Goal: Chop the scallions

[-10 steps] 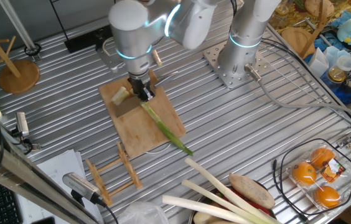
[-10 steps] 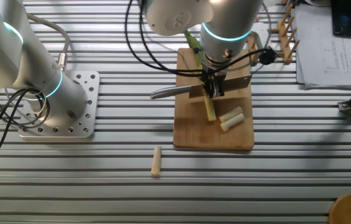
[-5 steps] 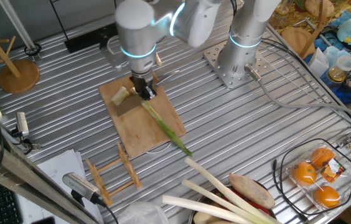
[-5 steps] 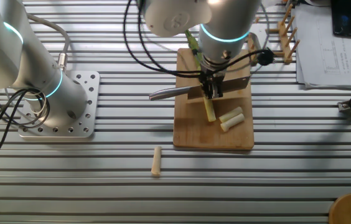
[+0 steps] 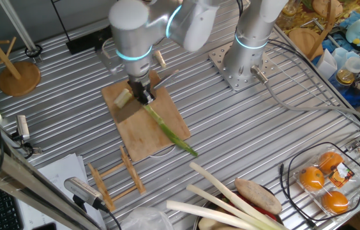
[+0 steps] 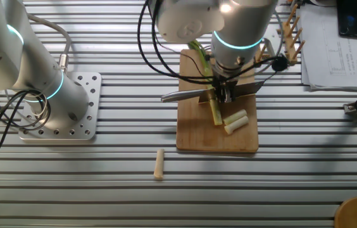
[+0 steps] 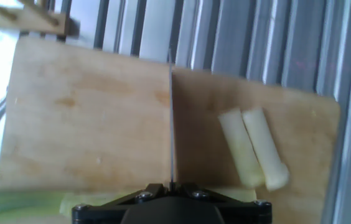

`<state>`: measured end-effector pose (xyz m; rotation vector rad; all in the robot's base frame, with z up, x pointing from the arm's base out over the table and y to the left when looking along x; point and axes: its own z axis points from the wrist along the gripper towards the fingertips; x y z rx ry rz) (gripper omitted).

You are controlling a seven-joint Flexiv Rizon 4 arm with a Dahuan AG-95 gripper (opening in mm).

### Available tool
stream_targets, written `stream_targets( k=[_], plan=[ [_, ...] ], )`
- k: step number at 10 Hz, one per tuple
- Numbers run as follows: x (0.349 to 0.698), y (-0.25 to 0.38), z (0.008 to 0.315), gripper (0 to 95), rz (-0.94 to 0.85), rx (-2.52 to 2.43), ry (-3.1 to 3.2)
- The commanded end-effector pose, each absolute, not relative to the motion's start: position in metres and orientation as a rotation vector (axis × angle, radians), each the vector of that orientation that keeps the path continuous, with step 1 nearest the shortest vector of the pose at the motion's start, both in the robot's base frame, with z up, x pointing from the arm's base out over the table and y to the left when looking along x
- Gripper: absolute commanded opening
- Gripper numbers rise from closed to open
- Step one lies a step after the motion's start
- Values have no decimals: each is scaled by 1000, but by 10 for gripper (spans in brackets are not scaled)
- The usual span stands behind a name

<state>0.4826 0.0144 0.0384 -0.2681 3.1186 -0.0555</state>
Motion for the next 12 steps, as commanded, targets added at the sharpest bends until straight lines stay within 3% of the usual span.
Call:
stream_targets(
  k=[1, 12],
  plan=[
    [490, 19, 29, 0, -21, -261, 3136],
    [479, 9, 41, 0, -55, -307, 3161]
  ],
)
